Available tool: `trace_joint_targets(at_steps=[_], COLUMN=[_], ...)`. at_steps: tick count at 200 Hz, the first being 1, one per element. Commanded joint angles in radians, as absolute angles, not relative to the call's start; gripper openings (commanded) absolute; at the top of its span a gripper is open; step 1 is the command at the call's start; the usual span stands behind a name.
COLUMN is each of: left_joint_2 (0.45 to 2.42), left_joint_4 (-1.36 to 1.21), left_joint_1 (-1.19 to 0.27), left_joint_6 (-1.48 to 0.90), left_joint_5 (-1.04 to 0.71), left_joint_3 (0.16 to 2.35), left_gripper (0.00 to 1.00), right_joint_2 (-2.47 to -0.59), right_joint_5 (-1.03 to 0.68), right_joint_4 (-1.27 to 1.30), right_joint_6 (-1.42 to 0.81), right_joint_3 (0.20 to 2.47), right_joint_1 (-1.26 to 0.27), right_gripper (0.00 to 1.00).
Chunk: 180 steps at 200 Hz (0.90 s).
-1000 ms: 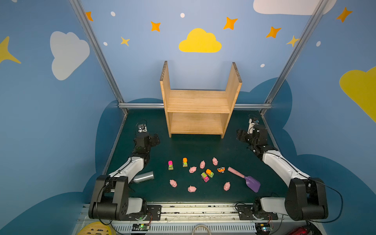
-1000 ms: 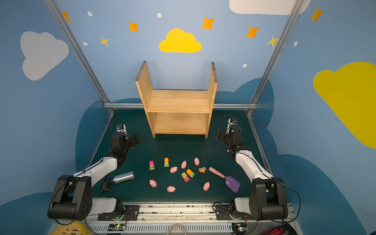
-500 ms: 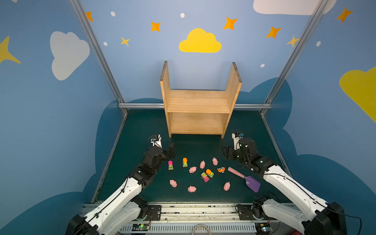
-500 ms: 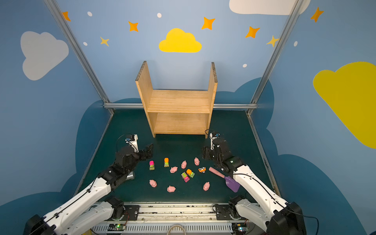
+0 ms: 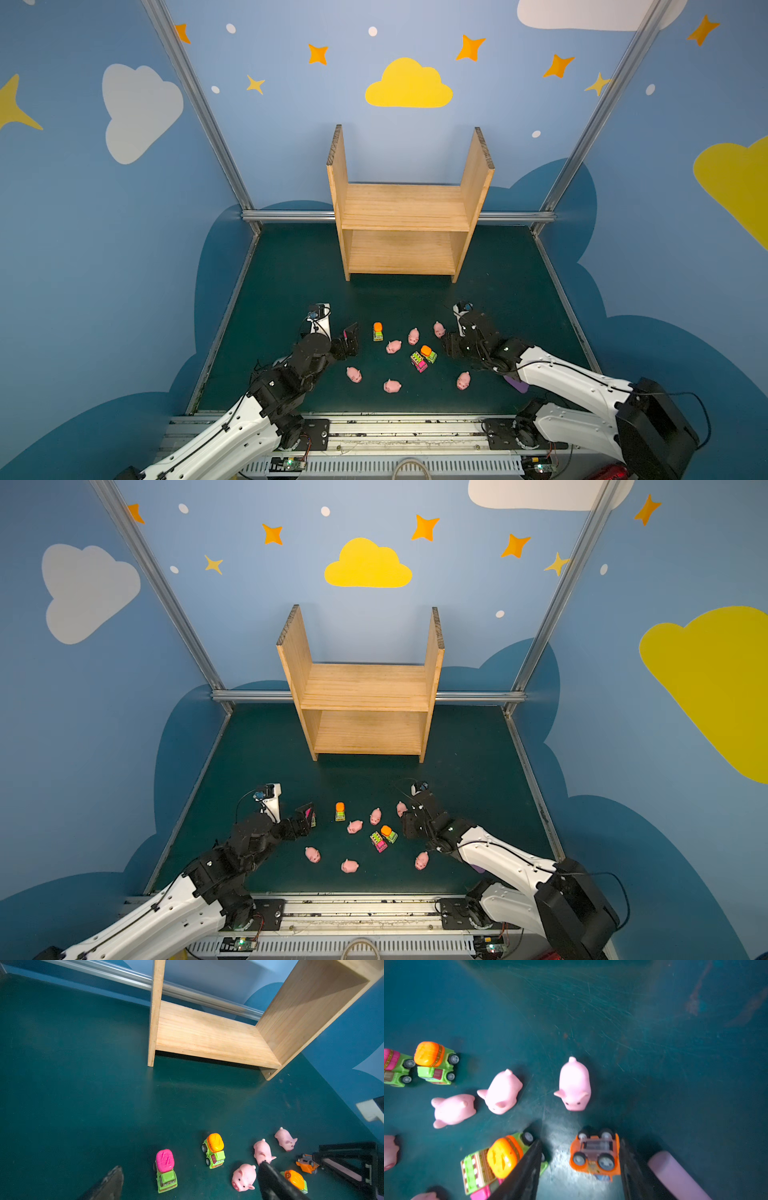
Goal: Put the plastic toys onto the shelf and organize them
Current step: 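Move the right gripper over a pink pig while the left arm lowers near the toys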
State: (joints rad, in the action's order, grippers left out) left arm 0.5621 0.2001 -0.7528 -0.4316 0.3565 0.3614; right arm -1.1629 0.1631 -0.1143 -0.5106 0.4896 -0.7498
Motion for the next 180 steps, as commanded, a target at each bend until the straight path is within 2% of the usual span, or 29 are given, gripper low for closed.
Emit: trace_joint_targets(at_steps=[1,36,68,120,180], left_joint_2=[0.583,0.632,0.662,0.670,0.661], left_joint_4=[0.204,0.172,0.161,0.150,0.175], left_joint_1=[-0.756,-0.755,-0.755,-0.755,-0.756], left_joint_6=[-0.431,-0.405,-0.381,-0.362,-0.360], left_joint_5=[0.370,0.373,0.381,0.396,0.395], left_joint_3=[0.365,0.373,0.390,0.396,0.407], left_gripper=[1.00,1.00,1.00,1.00,1.00], right_joint_2=[-1.209,-1.313,-1.391,-1.449,-1.447], right_joint_5=[0.209,0.224,0.228,0.245,0.260], right_joint_4=[-0.010,0.008,0.021,0.020,-0.018], right_joint_6=[-0.502,-0.481,-0.479,-0.477,-0.477], right_joint_3=[0.489,0.537,0.573,0.601,0.620], right_joint_1=[-0.759,-0.759,-0.760,-0.762,-0.765], right_gripper=[0.57,0.57,0.52,0.47,0.46])
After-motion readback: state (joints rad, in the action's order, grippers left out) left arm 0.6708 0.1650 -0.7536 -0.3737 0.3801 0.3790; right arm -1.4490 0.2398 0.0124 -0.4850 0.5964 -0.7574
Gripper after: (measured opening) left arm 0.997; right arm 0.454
